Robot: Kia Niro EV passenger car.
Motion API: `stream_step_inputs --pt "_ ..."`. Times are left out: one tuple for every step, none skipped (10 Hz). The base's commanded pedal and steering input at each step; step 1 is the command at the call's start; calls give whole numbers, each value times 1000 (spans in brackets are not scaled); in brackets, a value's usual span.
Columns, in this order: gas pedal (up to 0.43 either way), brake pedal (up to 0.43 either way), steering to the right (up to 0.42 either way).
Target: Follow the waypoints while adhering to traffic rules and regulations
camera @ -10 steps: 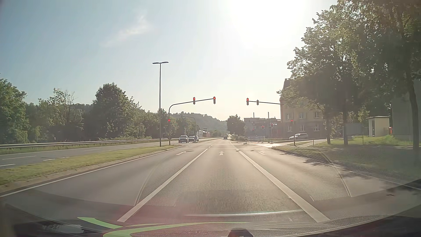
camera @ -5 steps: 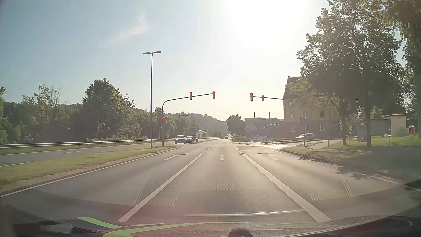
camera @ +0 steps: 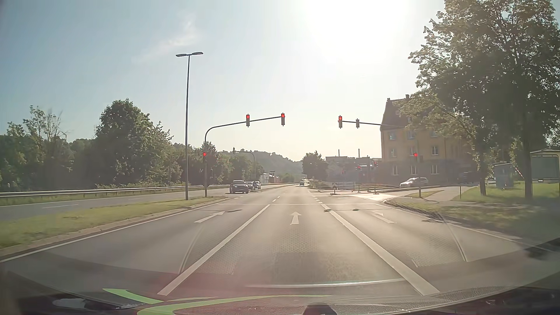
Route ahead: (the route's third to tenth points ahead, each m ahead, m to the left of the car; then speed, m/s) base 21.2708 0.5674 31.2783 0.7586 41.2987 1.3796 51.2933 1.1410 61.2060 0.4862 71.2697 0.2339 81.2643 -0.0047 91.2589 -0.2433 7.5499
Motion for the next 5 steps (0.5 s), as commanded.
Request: stream_step_inputs --pt "0 177 2" --pt "0 177 2" --pt "0 177 2" --pt "0 177 2" --pt "0 177 2"
